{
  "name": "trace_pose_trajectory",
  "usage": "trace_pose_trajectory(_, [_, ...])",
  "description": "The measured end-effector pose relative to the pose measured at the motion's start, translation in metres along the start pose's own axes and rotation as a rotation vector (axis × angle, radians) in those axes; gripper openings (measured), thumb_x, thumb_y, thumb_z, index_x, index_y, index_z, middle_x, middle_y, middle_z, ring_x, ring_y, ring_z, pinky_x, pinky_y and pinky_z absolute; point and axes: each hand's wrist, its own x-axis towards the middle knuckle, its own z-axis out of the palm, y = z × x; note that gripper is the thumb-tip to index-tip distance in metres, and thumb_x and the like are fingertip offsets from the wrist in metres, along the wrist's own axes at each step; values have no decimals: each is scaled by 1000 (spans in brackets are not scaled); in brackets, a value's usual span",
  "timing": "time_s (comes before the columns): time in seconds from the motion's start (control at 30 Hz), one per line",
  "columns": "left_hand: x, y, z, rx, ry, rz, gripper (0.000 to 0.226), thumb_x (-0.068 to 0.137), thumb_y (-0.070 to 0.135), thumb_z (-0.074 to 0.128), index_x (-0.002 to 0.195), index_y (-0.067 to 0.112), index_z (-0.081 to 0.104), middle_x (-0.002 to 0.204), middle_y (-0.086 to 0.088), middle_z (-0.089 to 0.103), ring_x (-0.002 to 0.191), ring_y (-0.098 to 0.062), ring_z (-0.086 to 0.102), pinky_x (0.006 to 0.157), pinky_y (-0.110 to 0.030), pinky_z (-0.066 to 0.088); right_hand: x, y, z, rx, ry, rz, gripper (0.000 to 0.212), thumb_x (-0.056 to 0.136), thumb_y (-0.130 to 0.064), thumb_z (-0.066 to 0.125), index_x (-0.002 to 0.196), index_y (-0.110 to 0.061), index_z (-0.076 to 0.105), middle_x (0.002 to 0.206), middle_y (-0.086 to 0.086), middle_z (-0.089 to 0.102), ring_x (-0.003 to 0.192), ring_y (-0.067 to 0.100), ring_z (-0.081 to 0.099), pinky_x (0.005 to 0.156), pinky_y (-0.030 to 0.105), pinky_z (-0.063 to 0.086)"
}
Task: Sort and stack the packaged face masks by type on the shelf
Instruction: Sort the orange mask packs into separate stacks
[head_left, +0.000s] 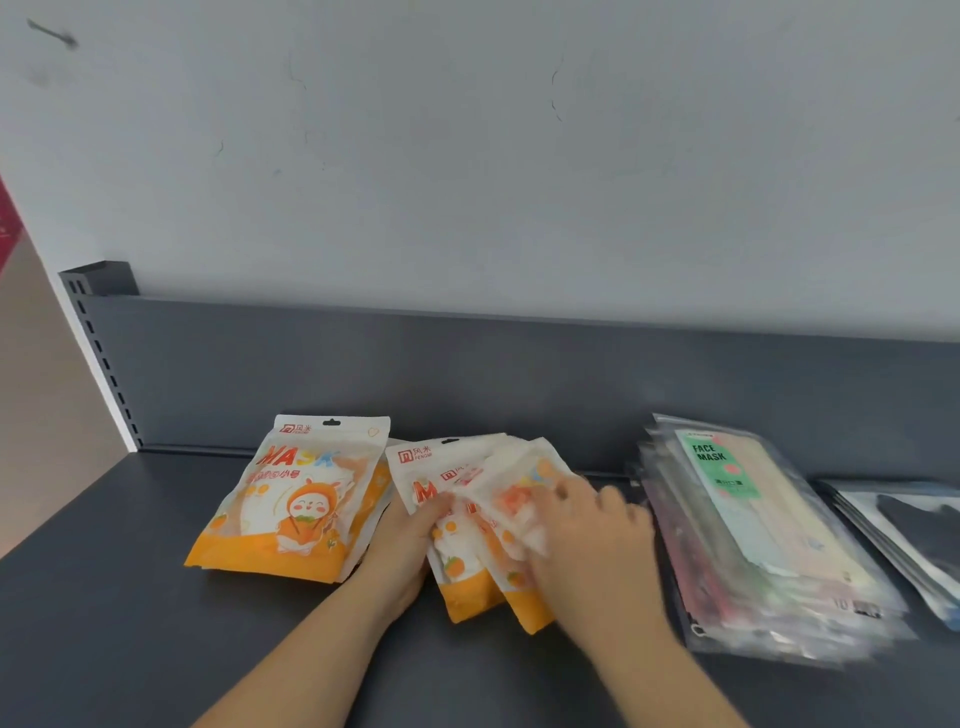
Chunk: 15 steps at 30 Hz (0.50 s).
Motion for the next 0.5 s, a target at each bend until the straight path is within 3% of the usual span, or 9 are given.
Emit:
trace_pose_trajectory(0.1, [-2, 0, 3, 9, 18, 14, 26, 97, 18, 56, 123, 18, 59, 115, -8, 73, 102, -25, 72, 87, -44, 57, -5, -25, 16, 36, -163, 75, 57, 63, -51, 75, 107, -14, 71, 97, 11, 66, 77, 31, 62, 64, 47, 54])
trace_pose_trajectory(0.17, [-3, 2, 3, -29, 11, 12, 26, 99, 21, 54, 124, 20, 58, 115, -6, 74, 103, -25, 72, 90, -46, 56, -4, -33, 13, 110, -183, 140, 66, 76, -59, 54, 124, -14, 64, 113, 11, 61, 93, 30, 60, 72, 45, 55])
trace_pose_trajectory(0.27, [-6, 6, 3, -30, -51, 34, 35, 94, 30, 60, 128, 23, 56, 117, -2, 73, 109, -23, 70, 94, -47, 54, -1, -35, 12, 243, -245, 172, 75, 89, -64, 32, 152, -25, 25, 145, 4, 31, 130, 27, 33, 102, 41, 42])
trace_pose_trajectory(0.37, [-11, 7, 3, 124, -83, 116, 44, 83, 20, 68, 126, 24, 58, 117, 2, 73, 110, -18, 69, 91, -42, 55, 2, -31, 8, 480, -302, 111, 65, 95, -53, 30, 155, -35, 11, 150, -4, 17, 137, 23, 17, 114, 43, 29])
trace_pose_trajectory(0.43, [-12, 10, 3, 160, -79, 141, 47, 83, 11, 72, 127, 20, 58, 119, -3, 72, 111, -22, 68, 91, -45, 56, 3, -20, 8, 733, -326, 96, 60, 100, -35, 36, 155, -37, 11, 154, -10, 16, 144, 18, 9, 118, 36, 22])
trace_pose_trajectory(0.5, [-10, 15, 2, 172, -43, 164, 49, 82, 7, 73, 126, 22, 58, 116, 0, 73, 108, -19, 70, 84, -40, 59, 4, -1, 9, 891, -258, 150, 65, 97, -24, 50, 152, -38, 18, 154, -12, 19, 140, 11, 14, 113, 28, 25])
